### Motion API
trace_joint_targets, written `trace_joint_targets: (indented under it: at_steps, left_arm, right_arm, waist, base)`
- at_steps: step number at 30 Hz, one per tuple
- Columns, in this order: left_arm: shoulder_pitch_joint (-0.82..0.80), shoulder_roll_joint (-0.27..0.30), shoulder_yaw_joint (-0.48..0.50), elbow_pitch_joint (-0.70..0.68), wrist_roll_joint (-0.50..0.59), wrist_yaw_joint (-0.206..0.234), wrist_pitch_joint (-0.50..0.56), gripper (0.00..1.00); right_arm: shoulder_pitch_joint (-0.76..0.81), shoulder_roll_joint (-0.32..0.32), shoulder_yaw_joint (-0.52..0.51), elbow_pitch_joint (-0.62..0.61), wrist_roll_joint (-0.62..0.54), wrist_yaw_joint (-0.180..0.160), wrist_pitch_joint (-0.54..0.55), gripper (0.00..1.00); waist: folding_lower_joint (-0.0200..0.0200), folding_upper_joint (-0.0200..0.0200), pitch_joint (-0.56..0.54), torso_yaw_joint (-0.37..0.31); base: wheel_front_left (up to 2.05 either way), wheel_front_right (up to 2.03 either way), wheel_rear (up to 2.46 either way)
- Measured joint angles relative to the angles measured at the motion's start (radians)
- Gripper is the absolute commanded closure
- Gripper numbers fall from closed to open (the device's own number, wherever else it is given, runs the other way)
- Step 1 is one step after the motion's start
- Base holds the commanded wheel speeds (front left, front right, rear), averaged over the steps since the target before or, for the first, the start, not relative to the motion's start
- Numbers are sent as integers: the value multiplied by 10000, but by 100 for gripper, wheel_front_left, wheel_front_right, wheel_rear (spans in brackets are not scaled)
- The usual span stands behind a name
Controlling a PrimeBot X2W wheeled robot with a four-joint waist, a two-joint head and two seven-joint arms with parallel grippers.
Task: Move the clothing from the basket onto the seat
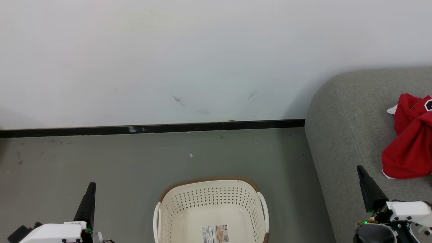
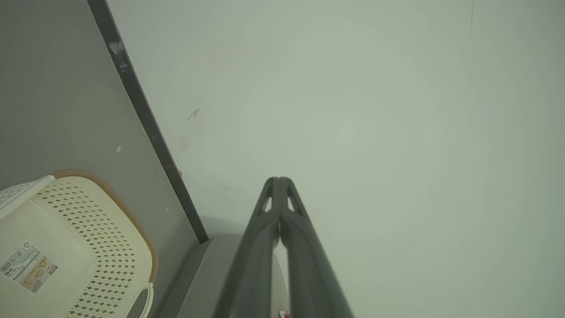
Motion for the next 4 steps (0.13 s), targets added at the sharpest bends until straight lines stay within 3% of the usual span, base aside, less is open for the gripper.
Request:
trace_joint_targets:
  at_steps: [4]
  left_arm:
    - [0, 0, 2, 6, 0, -2, 0, 100]
  right_arm:
    - [0, 0, 4, 0, 0, 0, 0, 100]
  waist:
    - [0, 0, 0, 0]
  base:
    - [0, 0, 0]
